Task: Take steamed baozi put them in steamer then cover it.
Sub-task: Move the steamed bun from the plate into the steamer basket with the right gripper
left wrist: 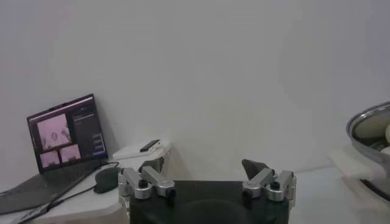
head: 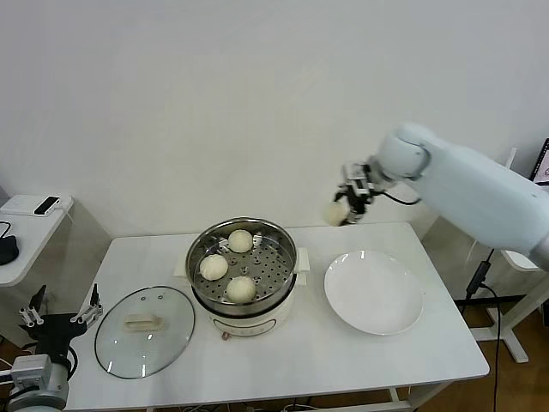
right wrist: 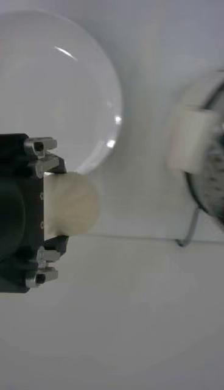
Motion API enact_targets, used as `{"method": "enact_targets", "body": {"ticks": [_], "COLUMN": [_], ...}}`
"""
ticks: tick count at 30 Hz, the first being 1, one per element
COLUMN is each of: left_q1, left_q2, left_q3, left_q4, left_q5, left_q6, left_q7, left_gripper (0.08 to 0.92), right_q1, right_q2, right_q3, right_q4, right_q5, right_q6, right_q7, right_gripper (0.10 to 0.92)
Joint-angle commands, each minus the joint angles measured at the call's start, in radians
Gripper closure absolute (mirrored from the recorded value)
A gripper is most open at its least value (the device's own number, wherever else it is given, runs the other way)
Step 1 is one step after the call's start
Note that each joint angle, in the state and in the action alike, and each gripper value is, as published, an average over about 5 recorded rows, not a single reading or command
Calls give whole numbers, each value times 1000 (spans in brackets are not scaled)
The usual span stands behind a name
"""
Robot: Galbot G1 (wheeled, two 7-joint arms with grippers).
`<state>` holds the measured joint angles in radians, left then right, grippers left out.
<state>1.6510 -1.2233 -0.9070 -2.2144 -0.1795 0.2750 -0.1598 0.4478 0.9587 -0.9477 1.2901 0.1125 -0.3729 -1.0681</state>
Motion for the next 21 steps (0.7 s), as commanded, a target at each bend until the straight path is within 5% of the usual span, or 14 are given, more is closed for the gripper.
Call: {"method": "enact_targets", "body": {"ticks": [1,21], "left_q1": [-7,-16], "left_q2": [-2,-4], "left_q3": [9,14], "left_q4": [2,16], "left_q5": [18,28], "left_q6": [0,-3], "left_q7": [1,1], "left_gripper": [177,177], "right_q1": [61,-155], "right_q2": [273,351], "right_q3": [-106,-131], "right_q4": [-16,-159], "right_q5": [217,168], "right_q6": [-140,-286], "right_q7": [113,213], "right_gripper": [389,381]}}
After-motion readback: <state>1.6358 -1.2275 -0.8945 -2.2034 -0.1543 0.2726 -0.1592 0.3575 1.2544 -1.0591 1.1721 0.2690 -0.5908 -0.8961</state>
